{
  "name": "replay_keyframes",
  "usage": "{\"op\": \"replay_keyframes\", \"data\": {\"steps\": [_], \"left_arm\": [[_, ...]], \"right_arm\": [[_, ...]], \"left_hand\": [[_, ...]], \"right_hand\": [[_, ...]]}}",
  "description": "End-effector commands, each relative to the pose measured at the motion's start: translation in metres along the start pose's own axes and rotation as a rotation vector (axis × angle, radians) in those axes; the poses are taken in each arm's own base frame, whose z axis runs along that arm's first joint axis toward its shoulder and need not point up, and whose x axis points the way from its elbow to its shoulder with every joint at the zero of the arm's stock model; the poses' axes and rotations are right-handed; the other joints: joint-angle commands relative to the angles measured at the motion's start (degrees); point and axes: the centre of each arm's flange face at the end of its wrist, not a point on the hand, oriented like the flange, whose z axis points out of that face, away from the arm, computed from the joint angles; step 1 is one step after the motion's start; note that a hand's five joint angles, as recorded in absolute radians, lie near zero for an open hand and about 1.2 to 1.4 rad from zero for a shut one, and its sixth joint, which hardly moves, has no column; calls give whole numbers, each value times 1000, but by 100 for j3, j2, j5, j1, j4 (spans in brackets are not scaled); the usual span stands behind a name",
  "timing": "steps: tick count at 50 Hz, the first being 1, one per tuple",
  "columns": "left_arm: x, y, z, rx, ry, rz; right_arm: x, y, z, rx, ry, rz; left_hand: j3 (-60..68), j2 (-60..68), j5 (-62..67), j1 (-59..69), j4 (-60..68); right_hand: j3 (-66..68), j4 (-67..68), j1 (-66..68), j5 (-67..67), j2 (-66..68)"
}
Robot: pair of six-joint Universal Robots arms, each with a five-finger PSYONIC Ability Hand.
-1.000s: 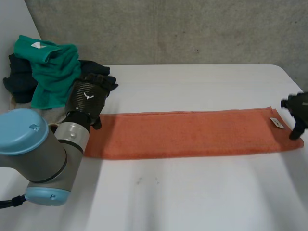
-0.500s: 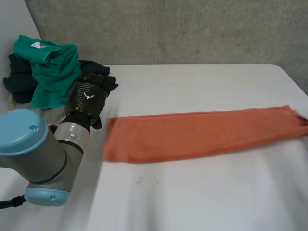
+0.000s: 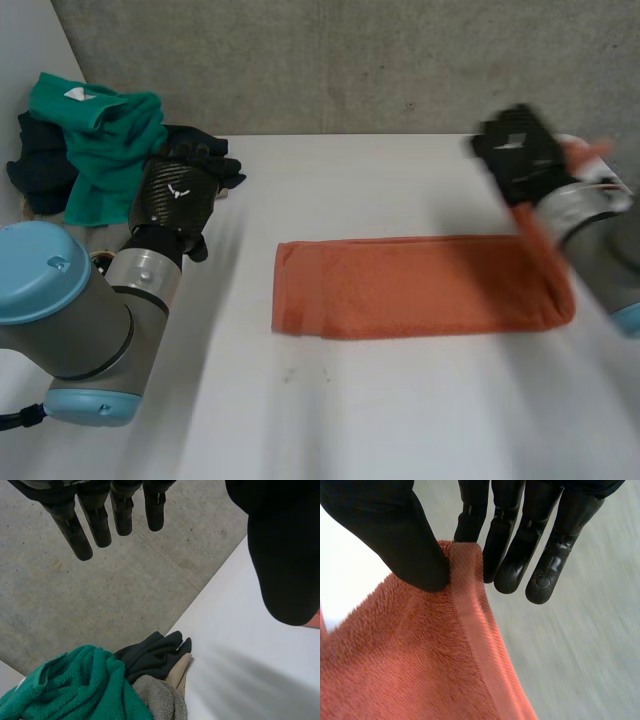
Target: Fold the laundry.
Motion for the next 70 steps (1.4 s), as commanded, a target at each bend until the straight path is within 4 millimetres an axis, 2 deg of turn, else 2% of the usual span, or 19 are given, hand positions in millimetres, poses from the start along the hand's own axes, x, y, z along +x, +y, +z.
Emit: {"op": "replay_keyframes", "data": {"steps": [1,6,9,12,16,20,26,35,39,41,42,47,51,52,56,64,66,68,70], "left_arm": [[1,-2,-1,4,4,-2],[4,0,-2,-1,14,-1],[7,0,-3,0,22,-1],[11,-5,-4,16,34,-3],[12,-14,-2,45,34,-10],[17,-29,-1,90,43,-47],[33,-49,-6,147,92,-142],[62,-43,-9,133,163,-140],[65,-44,-11,134,173,-142],[65,-44,-12,132,176,-141],[65,-43,-13,130,177,-141],[64,-44,-15,125,176,-140],[58,-49,-18,133,163,-142],[56,-49,-18,134,158,-143],[43,-50,-16,135,122,-147],[26,-38,-9,100,72,-145],[25,-38,-9,97,68,-146],[24,-38,-8,98,64,-146],[22,-41,-6,104,45,-151]], "right_arm": [[-128,-104,-35,319,-359,20],[-200,-107,-56,334,-518,1],[-209,-103,-59,290,-524,-2],[-200,-102,-56,245,-473,13],[-172,-109,-50,168,-355,109],[-130,-87,-41,37,-240,271],[-93,-46,-54,-187,-220,507],[-69,40,-64,-447,-154,451],[-76,70,-64,-517,-173,392],[-74,77,-61,-527,-169,366],[-73,77,-59,-520,-162,359],[-60,68,-44,-423,-91,307],[-55,16,-32,-260,-82,281],[-63,-11,-30,-186,-106,263],[-106,-57,-35,-56,-222,249],[-192,-97,-64,72,-451,246],[-198,-101,-65,85,-471,257],[-195,-107,-61,102,-457,276],[-189,-111,-57,95,-429,305]], "left_hand": [[-220,-181,-279,-176,-169],[-220,-181,-279,-176,-169],[-220,-181,-279,-176,-169],[-220,-181,-279,-176,-169],[-220,-181,-279,-176,-169],[-220,-181,-279,-176,-169],[-220,-181,-279,-176,-169],[-220,-181,-279,-176,-169],[-220,-181,-279,-176,-169],[-220,-181,-279,-176,-169],[-220,-181,-279,-176,-169],[-220,-181,-279,-176,-169],[-220,-181,-279,-176,-169],[-220,-181,-279,-176,-169],[-220,-181,-279,-176,-169],[-220,-181,-279,-176,-169],[-220,-181,-279,-176,-169],[-220,-181,-279,-176,-169],[-216,-177,-274,-171,-165]], "right_hand": [[1221,1168,2367,1380,1244],[1221,1168,2367,1380,1244],[-4517,-4570,-3371,-4358,-4494],[-5779,-5832,-4633,-5620,-5756],[-5779,-5832,-4633,-5620,-5756],[-5779,-5832,-4633,-5620,-5756],[-5779,-5832,-4633,-5620,-5756],[-5690,-5743,-4544,-5531,-5666],[-2551,-2604,-1405,-2392,-2528],[1208,1155,2354,1368,1232],[1221,1168,2366,1380,1244],[1221,1168,2367,1380,1244],[1221,1168,2367,1380,1244],[1221,1168,2367,1380,1244],[1221,1168,2367,1380,1244],[1221,1168,2367,1380,1244],[-780,-833,366,-621,-757],[-5083,-5136,-3937,-4924,-5060],[-5779,-5832,-4633,-5620,-5756]]}}
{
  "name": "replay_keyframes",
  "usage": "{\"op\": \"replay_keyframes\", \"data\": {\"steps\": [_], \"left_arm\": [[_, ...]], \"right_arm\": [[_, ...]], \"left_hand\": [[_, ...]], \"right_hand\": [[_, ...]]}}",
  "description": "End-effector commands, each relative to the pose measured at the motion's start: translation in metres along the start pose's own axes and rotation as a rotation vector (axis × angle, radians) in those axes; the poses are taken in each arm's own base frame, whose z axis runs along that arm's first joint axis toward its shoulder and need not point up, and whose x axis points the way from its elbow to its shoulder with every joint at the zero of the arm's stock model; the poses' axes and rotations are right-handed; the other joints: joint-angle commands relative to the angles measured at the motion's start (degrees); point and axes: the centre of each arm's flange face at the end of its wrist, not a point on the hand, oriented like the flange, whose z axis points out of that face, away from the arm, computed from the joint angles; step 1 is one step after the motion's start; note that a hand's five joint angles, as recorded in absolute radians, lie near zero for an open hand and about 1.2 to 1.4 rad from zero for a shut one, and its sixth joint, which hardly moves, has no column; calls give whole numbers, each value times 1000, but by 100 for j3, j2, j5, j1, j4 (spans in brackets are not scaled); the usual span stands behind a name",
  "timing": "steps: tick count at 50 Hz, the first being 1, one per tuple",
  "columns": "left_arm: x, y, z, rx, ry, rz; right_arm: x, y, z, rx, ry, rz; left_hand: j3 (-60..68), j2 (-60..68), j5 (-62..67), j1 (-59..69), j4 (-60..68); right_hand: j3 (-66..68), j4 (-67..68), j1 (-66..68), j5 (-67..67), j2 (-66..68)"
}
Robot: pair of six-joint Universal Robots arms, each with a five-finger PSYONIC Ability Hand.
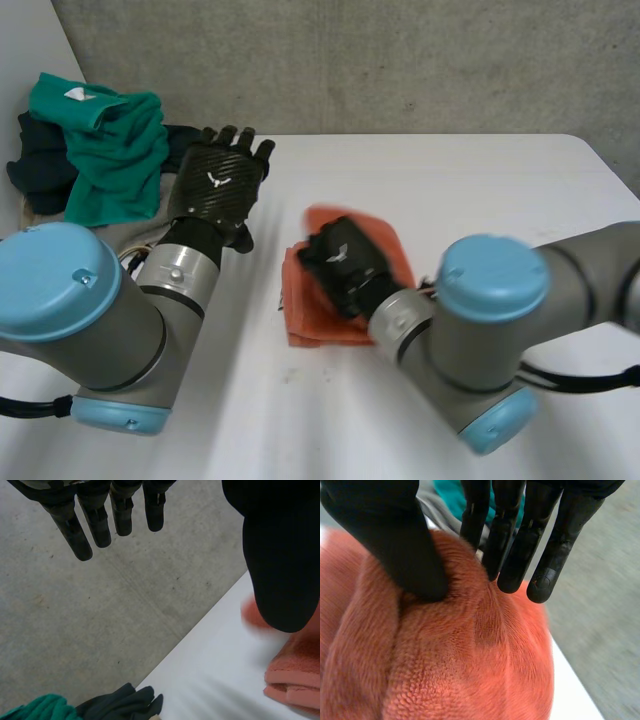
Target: Fold the laundry.
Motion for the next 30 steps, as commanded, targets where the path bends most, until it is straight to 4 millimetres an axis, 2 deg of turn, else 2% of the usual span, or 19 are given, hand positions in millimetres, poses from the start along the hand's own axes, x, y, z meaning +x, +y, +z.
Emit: {"op": "replay_keyframes", "data": {"steps": [1,4,5,8,9,13,17,18,22,30], "left_arm": [[-6,-2,5,3,-38,-5],[-7,-10,8,19,-61,-11],[-5,-13,9,27,-58,-14],[4,-24,9,55,-34,-57],[7,-26,9,60,-26,-75],[24,-31,9,56,31,-170],[47,-25,8,1,106,-223],[56,-17,9,-38,133,-227],[71,7,11,-149,171,-206],[77,46,5,-338,186,-156]], "right_arm": [[-8,-16,5,29,9,99],[9,-22,0,7,81,207],[27,-19,-4,-19,134,293],[61,-6,-11,-69,218,428],[81,0,-17,-98,260,497],[112,8,-32,-168,305,608],[118,14,-34,-222,265,641],[118,16,-33,-225,257,645],[107,31,-17,-259,203,667],[96,60,8,-306,164,668]], "left_hand": [[-215,-176,-274,-171,-164],[-215,-176,-274,-171,-164],[-199,-160,-257,-154,-147],[-98,-59,-157,-54,-47],[-48,-9,-106,-3,4],[3,42,-55,48,55],[3,42,-55,48,55],[3,42,-55,48,55],[20,59,-39,65,71],[20,59,-39,65,71]], "right_hand": [[-5403,-5415,-4058,-5313,-5383],[-5403,-5415,-4058,-5313,-5383],[-5403,-5415,-4058,-5313,-5383],[-5403,-5415,-4058,-5313,-5383],[-5403,-5415,-4058,-5313,-5383],[-5403,-5415,-4058,-5313,-5383],[-5403,-5415,-4058,-5313,-5383],[-5403,-5415,-4058,-5313,-5383],[-5403,-5415,-4058,-5313,-5383],[-5403,-5415,-4058,-5313,-5383]]}}
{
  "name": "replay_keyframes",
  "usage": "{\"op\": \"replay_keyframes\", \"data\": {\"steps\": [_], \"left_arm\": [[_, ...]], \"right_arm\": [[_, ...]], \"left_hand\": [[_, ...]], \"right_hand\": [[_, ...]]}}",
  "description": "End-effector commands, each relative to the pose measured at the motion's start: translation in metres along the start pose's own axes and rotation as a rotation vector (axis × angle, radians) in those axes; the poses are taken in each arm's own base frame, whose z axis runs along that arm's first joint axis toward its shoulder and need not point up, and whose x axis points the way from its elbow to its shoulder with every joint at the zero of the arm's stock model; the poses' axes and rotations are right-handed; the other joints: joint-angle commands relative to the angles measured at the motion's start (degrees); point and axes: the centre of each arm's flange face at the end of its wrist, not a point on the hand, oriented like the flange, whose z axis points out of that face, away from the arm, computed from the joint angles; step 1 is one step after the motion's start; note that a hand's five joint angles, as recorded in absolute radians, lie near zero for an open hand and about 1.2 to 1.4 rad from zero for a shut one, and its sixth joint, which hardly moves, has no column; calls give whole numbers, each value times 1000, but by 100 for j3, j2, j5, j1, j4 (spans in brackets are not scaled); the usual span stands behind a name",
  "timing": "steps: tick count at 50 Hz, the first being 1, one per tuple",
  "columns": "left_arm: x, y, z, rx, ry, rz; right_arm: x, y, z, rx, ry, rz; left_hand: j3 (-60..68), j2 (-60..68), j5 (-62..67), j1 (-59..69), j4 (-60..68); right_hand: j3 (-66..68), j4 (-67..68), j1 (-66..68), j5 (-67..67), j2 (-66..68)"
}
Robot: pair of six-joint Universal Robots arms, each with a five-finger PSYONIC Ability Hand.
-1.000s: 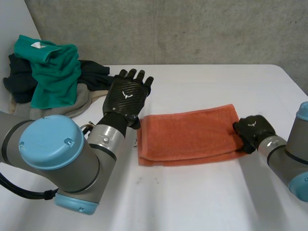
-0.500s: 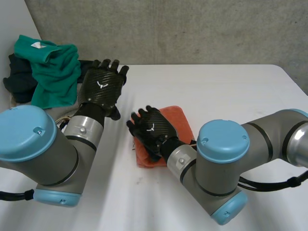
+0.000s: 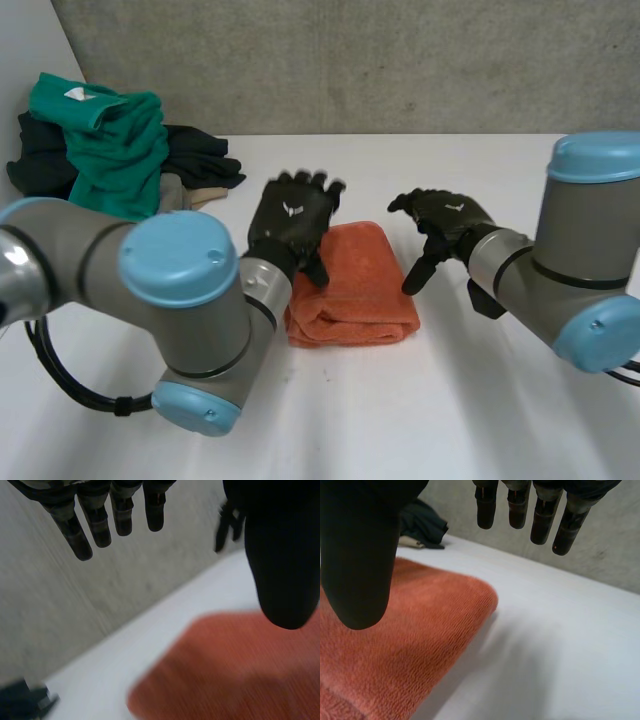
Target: Fold the laundry.
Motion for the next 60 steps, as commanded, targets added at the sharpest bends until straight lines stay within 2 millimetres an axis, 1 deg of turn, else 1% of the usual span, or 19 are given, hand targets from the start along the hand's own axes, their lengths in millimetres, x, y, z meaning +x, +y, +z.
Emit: {"op": "replay_keyframes", "data": {"steps": [1,9,13,16,18,19,22,23,25,26,28,30,34,40,45,50,55,58,60], "left_arm": [[-2,40,0,-193,-6,39],[-12,71,4,-303,-17,55],[-15,69,4,-304,-11,81],[-16,64,4,-293,-9,90],[-17,54,5,-264,-5,84],[-21,34,4,-211,-4,77],[-26,3,0,-127,15,63],[-32,-17,-3,-69,29,56],[-36,-31,-5,-30,42,53],[-40,-45,-8,11,60,50],[-42,-59,-12,52,85,49],[-45,-74,-19,92,134,39],[-47,-84,-29,94,229,6],[-52,-80,-32,49,330,-42],[-53,-79,-32,48,340,-45],[-51,-77,-32,41,344,-47],[-51,-75,-31,36,345,-48],[-51,-74,-31,34,346,-49],[-51,-74,-31,34,346,-49]], "right_arm": [[-2,26,32,-52,-29,-17],[-15,56,48,-130,-62,-125],[-17,51,48,-115,-65,-176],[-19,30,38,-64,-63,-174],[-18,13,28,-21,-54,-160],[-17,9,24,-12,-49,-151],[-17,-2,9,31,-30,-93],[-16,-3,5,42,-22,-70],[-11,-3,-2,60,7,-5],[-7,0,-3,56,24,19],[3,6,-6,40,56,64],[16,20,-10,-7,85,121],[20,45,-17,-84,98,165],[12,61,-18,-103,78,164],[-7,75,-8,-104,15,182],[-19,83,1,-111,-18,202],[-29,83,10,-98,-41,192],[-30,83,17,-91,-39,203],[-30,83,22,-87,-36,219]], "left_hand": [[20,59,-39,65,71],[20,59,-39,65,71],[-47,-8,-106,-3,4],[-81,-42,-140,-36,-30],[-98,-59,-156,-53,-47],[-98,-59,-156,-53,-47],[-98,-59,-156,-53,-47],[-81,-42,-140,-37,-30],[-81,-42,-140,-37,-30],[-48,-9,-106,-3,3],[-31,9,-89,14,21],[-14,25,-72,31,37],[-14,25,-72,31,37],[3,42,-55,48,54],[-14,25,-72,31,37],[-31,9,-89,14,21],[-48,-8,-106,-3,4],[-48,-8,-106,-3,4],[-64,-25,-123,-20,-13]], "right_hand": [[-231,-361,-154,-374,-264],[-206,-335,-128,-348,-239],[45,-84,123,-97,12],[130,1,208,-12,97],[97,-32,175,-45,64],[30,-99,108,-112,-3],[-231,-361,-154,-374,-264],[-231,-361,-154,-374,-264],[-231,-361,-154,-374,-264],[-231,-361,-154,-374,-264],[-231,-361,-154,-374,-264],[-231,-361,-154,-374,-264],[-231,-361,-154,-374,-264],[-231,-361,-154,-374,-264],[-224,-353,-146,-366,-257],[-39,-168,39,-181,-72],[197,68,275,55,164],[918,789,996,776,885],[1926,1797,2004,1784,1894]]}}
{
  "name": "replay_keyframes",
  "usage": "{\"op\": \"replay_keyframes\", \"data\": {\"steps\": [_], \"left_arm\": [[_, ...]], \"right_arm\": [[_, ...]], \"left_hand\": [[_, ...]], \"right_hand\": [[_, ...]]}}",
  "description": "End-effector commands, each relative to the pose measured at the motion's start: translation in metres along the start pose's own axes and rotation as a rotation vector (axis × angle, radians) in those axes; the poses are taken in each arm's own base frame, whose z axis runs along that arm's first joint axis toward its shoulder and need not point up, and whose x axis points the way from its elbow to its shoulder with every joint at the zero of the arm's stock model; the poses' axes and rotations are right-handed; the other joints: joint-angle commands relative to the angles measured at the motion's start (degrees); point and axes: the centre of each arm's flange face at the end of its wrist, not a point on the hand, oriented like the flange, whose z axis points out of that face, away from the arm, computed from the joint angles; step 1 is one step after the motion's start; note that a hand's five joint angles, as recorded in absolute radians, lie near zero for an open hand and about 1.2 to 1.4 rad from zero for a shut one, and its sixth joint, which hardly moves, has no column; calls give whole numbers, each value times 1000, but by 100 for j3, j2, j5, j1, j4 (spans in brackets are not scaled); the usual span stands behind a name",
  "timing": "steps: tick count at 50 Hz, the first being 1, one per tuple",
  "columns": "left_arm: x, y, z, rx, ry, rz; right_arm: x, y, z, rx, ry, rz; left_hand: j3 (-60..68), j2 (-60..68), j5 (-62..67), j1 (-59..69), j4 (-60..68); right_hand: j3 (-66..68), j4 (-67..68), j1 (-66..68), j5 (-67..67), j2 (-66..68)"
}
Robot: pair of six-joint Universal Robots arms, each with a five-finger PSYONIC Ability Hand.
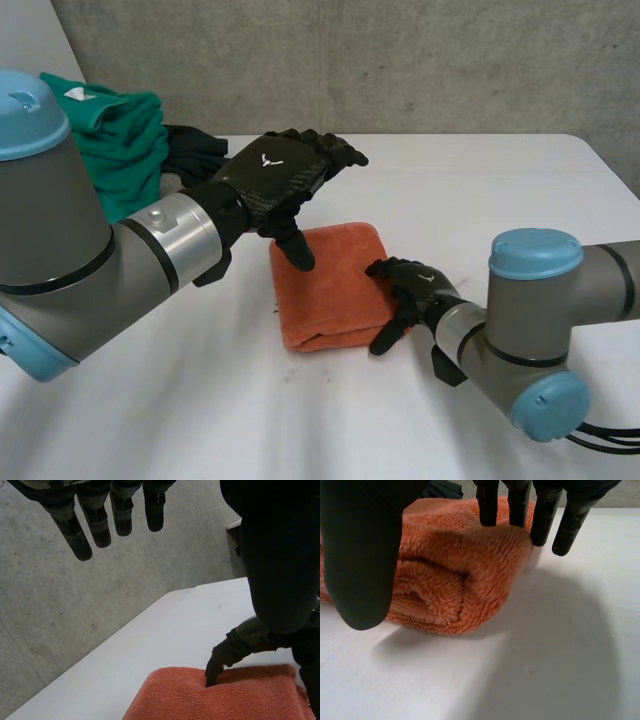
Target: Fold the laundry.
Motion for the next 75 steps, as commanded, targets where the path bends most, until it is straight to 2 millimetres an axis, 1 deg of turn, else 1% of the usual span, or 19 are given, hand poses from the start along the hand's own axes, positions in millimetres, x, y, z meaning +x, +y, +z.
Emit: {"op": "replay_keyframes", "data": {"steps": [1,2,3,7,16,17,26,27,32,34,35,39,43,48,52,53,54,67,75], "left_arm": [[0,1,0,-3,-1,-1],[0,1,0,-3,-1,-1],[0,1,0,-3,-1,-1],[1,2,0,-4,1,-3],[1,2,0,-4,1,-3],[0,2,0,-3,1,-2],[0,1,1,1,0,-2],[0,1,1,1,0,-2],[0,2,1,-2,0,-3],[0,2,1,-3,1,-2],[0,2,1,-4,1,-3],[1,3,1,-6,1,-4],[1,5,0,-13,2,-8],[1,5,0,-11,2,-8],[1,5,1,-7,0,-6],[1,5,1,-6,0,-5],[1,6,1,-6,1,-5],[0,6,1,-6,0,-5],[1,6,1,-6,1,-5]], "right_arm": [[-3,-1,16,18,-1,25],[-3,-1,17,19,-1,26],[-2,-2,21,25,4,24],[2,-4,32,43,25,17],[9,-34,36,135,52,-22],[22,-46,40,170,80,-16],[111,-96,66,322,316,-38],[135,-104,72,343,382,-42],[202,-123,76,384,544,-76],[220,-129,77,393,582,-98],[238,-132,79,393,620,-118],[285,-135,77,377,711,-167],[318,-132,77,337,767,-244],[339,-129,72,315,803,-311],[343,-131,70,322,797,-318],[343,-131,70,323,797,-320],[344,-132,70,325,799,-327],[364,-139,63,354,872,-439],[372,-133,61,319,897,-469]], "left_hand": [[-64,-25,-113,-20,-13],[-64,-25,-113,-20,-13],[-64,-25,-113,-20,-13],[-64,-25,-113,-20,-13],[-98,-59,-147,-53,-47],[-98,-59,-147,-53,-47],[-98,-59,-147,-53,-47],[-98,-59,-147,-53,-47],[-98,-59,-147,-53,-47],[-98,-59,-147,-53,-47],[-98,-59,-147,-53,-47],[-98,-59,-147,-53,-47],[-98,-59,-147,-53,-47],[-98,-59,-147,-53,-47],[-98,-59,-147,-53,-47],[-98,-59,-147,-53,-47],[-98,-59,-147,-53,-47],[-98,-59,-147,-53,-47],[-114,-76,-164,-70,-64]], "right_hand": [[2155,2147,2345,2078,2142],[2675,2667,2865,2599,2663],[4012,4005,4203,3936,4000],[6567,6560,6758,6491,6555],[6577,6569,6767,6501,6564],[6577,6569,6767,6501,6564],[6577,6569,6767,6501,6564],[6577,6569,6767,6501,6564],[6577,6569,6767,6501,6564],[6577,6569,6767,6501,6564],[6577,6569,6767,6501,6564],[6577,6569,6767,6501,6564],[6577,6569,6767,6501,6564],[6577,6569,6767,6501,6564],[6577,6569,6767,6501,6564],[4801,4793,4991,4725,4788],[-423,-431,-233,-499,-436],[-423,-431,-233,-499,-436],[-423,-431,-233,-499,-436]]}}
